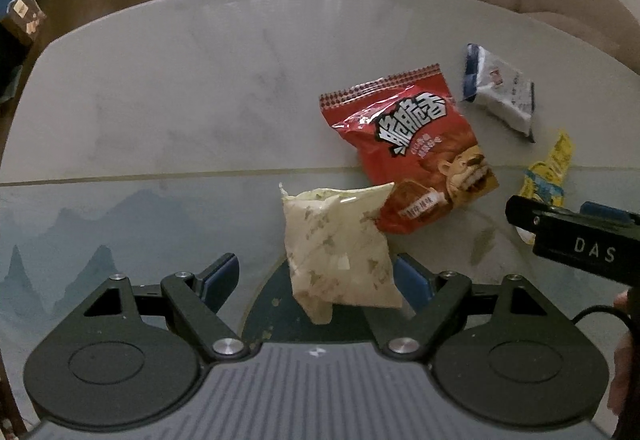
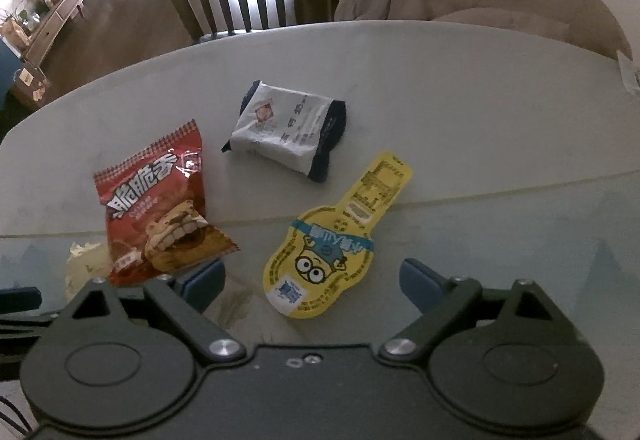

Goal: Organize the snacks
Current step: 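Grasp the cream pouch with the left gripper while the right gripper grasps the yellow Minion candy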

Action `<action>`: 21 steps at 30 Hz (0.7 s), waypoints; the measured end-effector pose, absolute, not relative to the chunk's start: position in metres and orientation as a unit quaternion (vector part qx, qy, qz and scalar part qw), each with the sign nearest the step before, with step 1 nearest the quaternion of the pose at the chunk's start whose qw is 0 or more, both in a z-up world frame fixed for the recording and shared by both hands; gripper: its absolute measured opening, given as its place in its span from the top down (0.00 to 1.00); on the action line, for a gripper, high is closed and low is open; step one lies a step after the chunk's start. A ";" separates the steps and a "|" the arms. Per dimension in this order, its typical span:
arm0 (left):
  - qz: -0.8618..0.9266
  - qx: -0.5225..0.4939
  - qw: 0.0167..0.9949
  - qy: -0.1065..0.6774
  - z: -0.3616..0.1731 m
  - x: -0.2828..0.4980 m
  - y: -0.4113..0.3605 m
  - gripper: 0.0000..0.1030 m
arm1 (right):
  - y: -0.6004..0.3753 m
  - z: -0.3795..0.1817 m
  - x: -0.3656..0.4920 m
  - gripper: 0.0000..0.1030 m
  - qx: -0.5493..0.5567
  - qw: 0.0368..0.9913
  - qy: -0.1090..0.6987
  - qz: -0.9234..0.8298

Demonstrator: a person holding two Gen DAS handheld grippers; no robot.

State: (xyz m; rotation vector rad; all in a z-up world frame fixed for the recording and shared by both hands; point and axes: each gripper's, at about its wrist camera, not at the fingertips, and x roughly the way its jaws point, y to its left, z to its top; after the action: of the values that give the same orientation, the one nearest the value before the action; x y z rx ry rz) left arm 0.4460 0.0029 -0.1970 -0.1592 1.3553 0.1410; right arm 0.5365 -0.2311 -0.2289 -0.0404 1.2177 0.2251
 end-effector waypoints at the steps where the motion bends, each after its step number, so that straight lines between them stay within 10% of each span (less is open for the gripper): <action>1: 0.065 -0.075 0.773 0.626 -0.200 0.448 0.003 0.18 | -0.230 -0.231 0.537 0.09 -0.021 0.814 0.570 0.104; 12: 0.063 -0.078 0.771 0.629 -0.218 0.458 0.005 0.19 | -0.226 -0.245 0.533 0.27 -0.028 0.824 0.560 0.088; 21: 0.070 -0.079 0.777 0.620 -0.211 0.452 0.006 0.59 | -0.219 -0.244 0.517 0.39 -0.035 0.834 0.543 0.094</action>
State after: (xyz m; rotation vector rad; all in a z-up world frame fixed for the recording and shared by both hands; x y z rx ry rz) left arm 0.4522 0.0061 -0.2114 -0.1714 1.3420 0.1506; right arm 0.5172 -0.2193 -0.2440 -0.0737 1.1501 0.1993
